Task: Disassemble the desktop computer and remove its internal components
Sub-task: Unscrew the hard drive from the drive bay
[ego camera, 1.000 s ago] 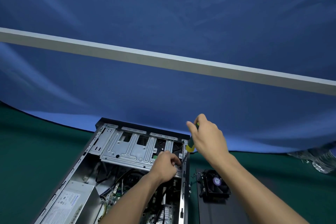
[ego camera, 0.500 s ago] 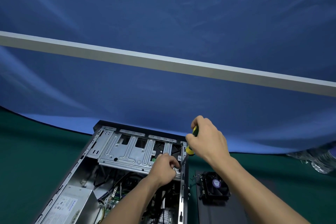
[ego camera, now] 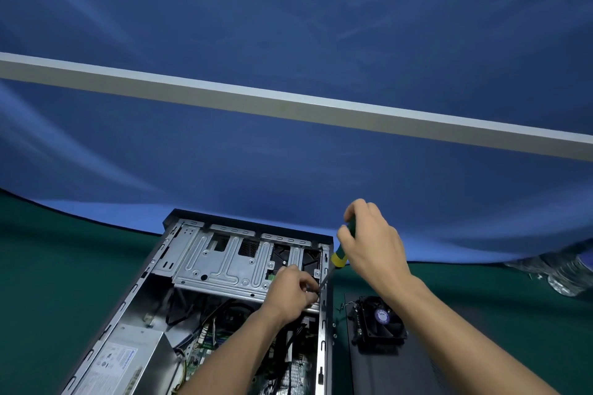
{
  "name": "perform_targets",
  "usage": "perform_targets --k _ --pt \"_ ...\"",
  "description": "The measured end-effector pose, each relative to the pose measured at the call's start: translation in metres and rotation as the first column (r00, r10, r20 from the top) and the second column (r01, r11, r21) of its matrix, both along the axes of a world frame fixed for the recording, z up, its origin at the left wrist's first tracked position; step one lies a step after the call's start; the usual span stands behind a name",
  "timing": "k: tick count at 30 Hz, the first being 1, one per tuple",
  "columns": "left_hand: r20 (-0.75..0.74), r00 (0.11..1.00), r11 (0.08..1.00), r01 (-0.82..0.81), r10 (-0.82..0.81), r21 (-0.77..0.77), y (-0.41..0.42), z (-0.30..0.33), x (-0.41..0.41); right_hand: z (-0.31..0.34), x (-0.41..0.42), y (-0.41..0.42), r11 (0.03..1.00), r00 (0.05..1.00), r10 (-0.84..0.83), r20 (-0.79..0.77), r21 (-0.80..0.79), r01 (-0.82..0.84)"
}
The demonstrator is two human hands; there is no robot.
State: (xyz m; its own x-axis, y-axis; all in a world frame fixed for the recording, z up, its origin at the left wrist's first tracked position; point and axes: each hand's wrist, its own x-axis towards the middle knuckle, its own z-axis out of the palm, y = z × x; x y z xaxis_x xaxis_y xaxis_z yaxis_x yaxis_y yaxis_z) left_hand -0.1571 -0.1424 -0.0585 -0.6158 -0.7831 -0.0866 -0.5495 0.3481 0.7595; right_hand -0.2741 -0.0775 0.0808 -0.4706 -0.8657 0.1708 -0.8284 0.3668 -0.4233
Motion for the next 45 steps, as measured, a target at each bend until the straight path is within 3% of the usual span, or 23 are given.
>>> perform_targets --k 5,12,18,23,27,33,45 --pt "0.000 1.000 0.999 -0.019 0.019 -0.039 0.003 -0.004 -0.001 0.002 -0.009 0.002 0.980 0.994 -0.103 0.029 -0.167 0.107" --pt "-0.031 0.999 0.991 -0.015 0.011 -0.131 0.010 -0.009 0.002 -0.024 -0.023 0.015 0.889 0.921 -0.230 0.313 -0.318 0.330" --pt "0.032 0.999 0.987 0.036 -0.032 -0.154 0.004 -0.006 0.001 -0.063 -0.022 0.032 0.848 0.707 -0.253 0.661 -0.201 0.491" --pt "0.069 0.996 0.979 0.062 -0.049 -0.195 0.005 -0.005 0.002 -0.092 -0.020 0.051 0.843 0.586 -0.263 0.766 -0.113 0.526" --pt "0.090 0.994 0.970 0.087 -0.068 -0.226 0.005 -0.004 0.002 -0.114 -0.018 0.066 0.932 0.586 -0.230 0.777 0.004 0.361" --pt "0.232 0.957 0.943 0.228 -0.172 -0.243 0.005 0.004 -0.002 -0.136 -0.012 0.067 0.975 0.720 -0.219 0.659 0.123 0.184" --pt "0.587 0.766 0.812 0.504 -0.263 -0.295 0.010 0.017 -0.013 -0.144 -0.005 0.068 0.967 0.749 -0.245 0.616 0.211 0.144"
